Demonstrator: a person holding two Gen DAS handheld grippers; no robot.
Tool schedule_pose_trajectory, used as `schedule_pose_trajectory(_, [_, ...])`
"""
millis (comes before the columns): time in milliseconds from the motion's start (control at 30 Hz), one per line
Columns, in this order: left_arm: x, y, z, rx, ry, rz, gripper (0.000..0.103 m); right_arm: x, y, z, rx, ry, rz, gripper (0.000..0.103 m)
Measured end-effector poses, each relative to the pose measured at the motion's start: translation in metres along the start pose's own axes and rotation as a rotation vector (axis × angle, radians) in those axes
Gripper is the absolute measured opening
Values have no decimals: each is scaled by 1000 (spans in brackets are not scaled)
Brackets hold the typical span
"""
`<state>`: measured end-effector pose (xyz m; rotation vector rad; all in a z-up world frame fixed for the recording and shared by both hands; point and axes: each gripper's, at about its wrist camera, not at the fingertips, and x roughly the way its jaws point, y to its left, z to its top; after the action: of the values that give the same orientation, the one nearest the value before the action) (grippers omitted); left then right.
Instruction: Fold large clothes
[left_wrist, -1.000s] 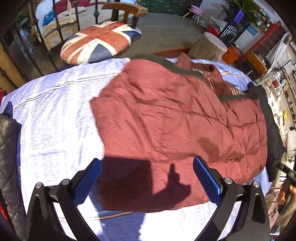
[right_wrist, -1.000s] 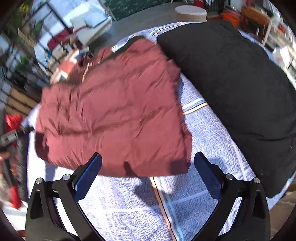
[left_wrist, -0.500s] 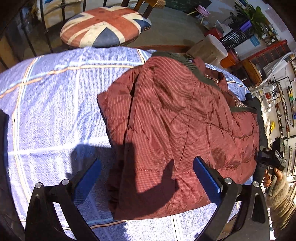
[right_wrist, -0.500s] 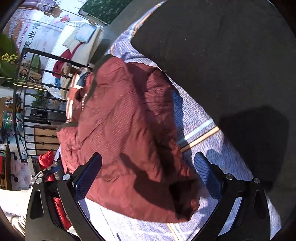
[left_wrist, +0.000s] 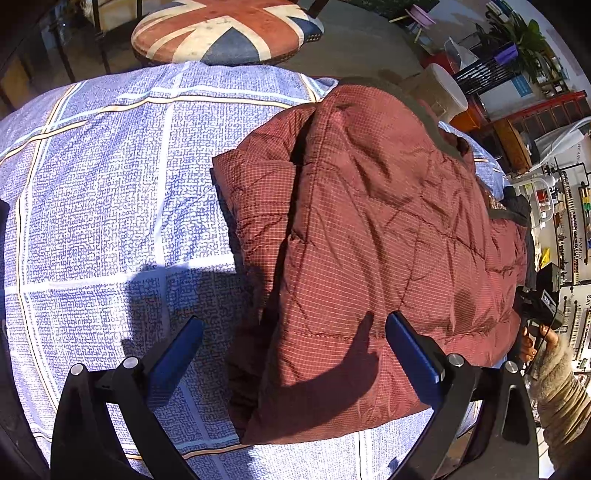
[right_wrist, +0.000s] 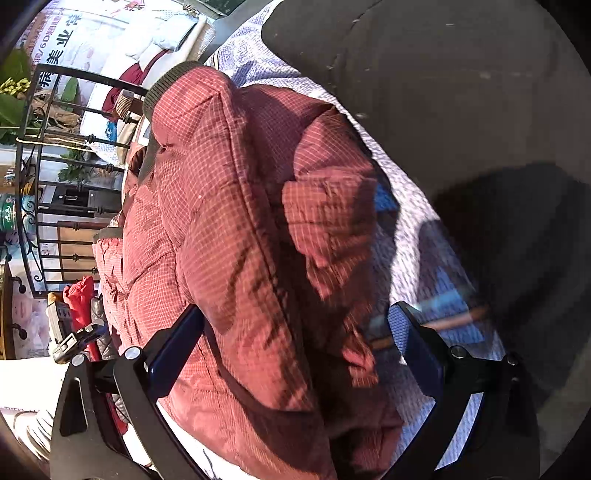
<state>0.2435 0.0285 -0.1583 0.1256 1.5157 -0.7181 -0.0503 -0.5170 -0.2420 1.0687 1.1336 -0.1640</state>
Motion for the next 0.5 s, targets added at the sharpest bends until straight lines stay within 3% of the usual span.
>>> schedule_pose_trajectory(133, [9, 8, 5, -16, 15, -14, 97, 3, -2, 6, 5, -8, 13, 98])
schedule_pose_trajectory(267, [18, 15, 14, -54, 10, -73, 97, 2, -1, 3, 11, -33, -4, 98])
schedule_pose_trajectory(500, [39, 10, 26, -38, 32, -121, 97, 1, -3, 4, 16, -35, -5, 98])
